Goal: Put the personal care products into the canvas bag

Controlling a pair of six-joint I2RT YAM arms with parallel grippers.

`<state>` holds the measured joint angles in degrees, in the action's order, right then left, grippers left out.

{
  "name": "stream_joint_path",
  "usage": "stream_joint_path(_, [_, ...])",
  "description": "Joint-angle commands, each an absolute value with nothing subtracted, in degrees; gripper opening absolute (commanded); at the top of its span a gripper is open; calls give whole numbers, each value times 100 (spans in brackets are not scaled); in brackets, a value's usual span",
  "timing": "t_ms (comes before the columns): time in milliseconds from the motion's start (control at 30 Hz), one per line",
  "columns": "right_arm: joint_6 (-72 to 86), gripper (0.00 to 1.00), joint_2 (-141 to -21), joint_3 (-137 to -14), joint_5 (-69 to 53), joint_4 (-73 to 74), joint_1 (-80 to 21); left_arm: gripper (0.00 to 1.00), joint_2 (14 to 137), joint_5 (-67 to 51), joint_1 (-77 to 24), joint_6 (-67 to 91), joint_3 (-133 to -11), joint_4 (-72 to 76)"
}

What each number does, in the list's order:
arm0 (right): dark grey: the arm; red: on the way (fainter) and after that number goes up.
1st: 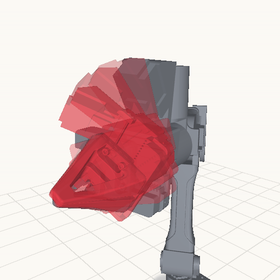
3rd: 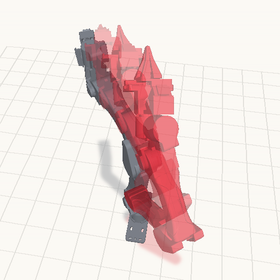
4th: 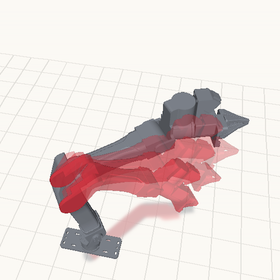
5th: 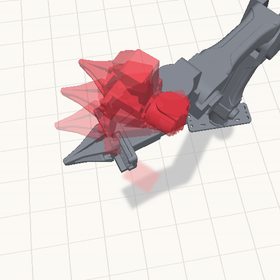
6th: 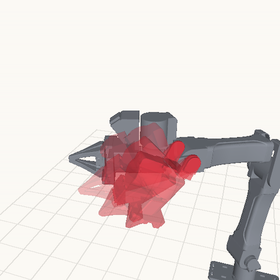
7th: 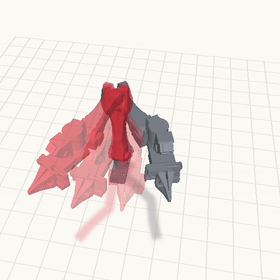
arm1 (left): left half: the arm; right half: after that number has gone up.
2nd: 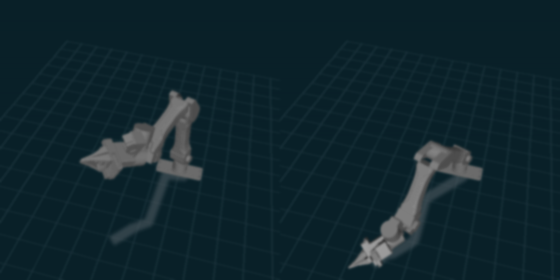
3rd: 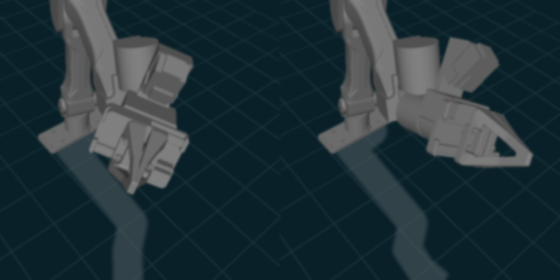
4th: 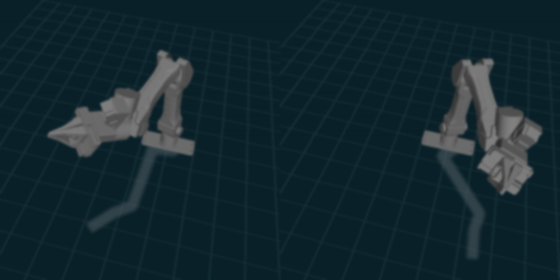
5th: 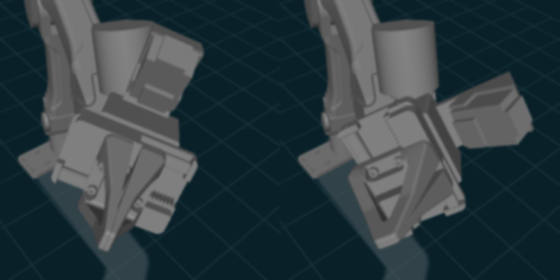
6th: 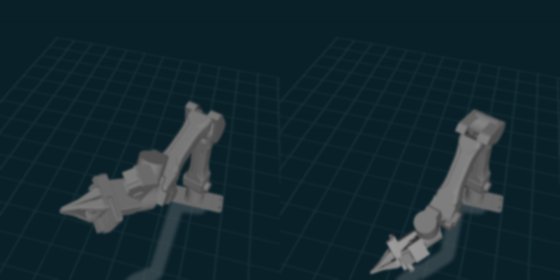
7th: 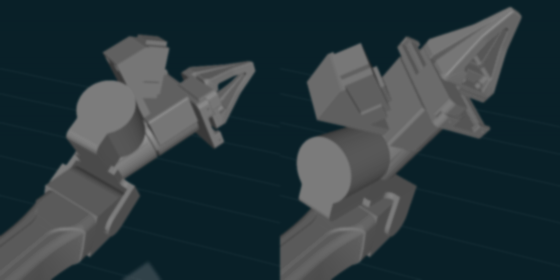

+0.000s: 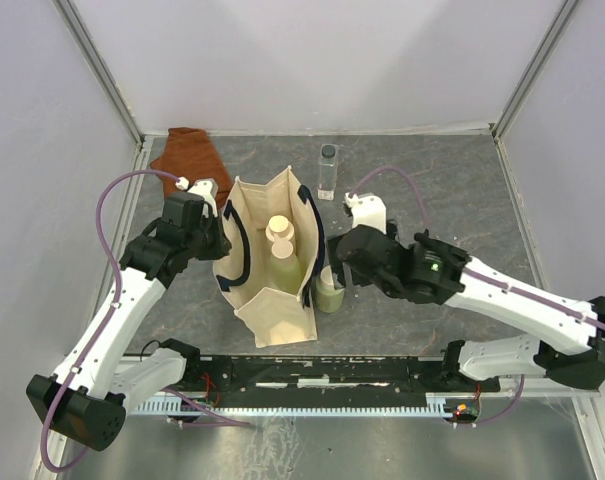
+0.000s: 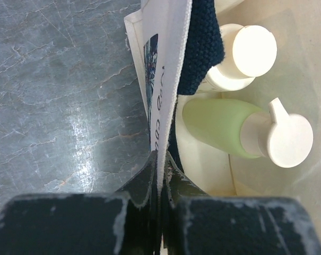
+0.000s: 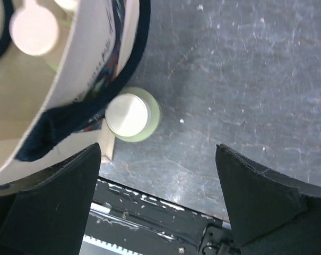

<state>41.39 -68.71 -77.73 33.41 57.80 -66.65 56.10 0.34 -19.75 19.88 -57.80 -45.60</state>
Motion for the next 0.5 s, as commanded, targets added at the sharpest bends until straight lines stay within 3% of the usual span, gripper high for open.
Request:
stream_joint_path(0, [4524,97,-7047,-7743,3191,5951,-6688,3,5436,258,-1994,1872,-6062,-4474])
stream_joint_path(467, [4582,98,-7547,-7026,1998,4901,-6070,3,5404,299,-1993,1811,-6108,-4509])
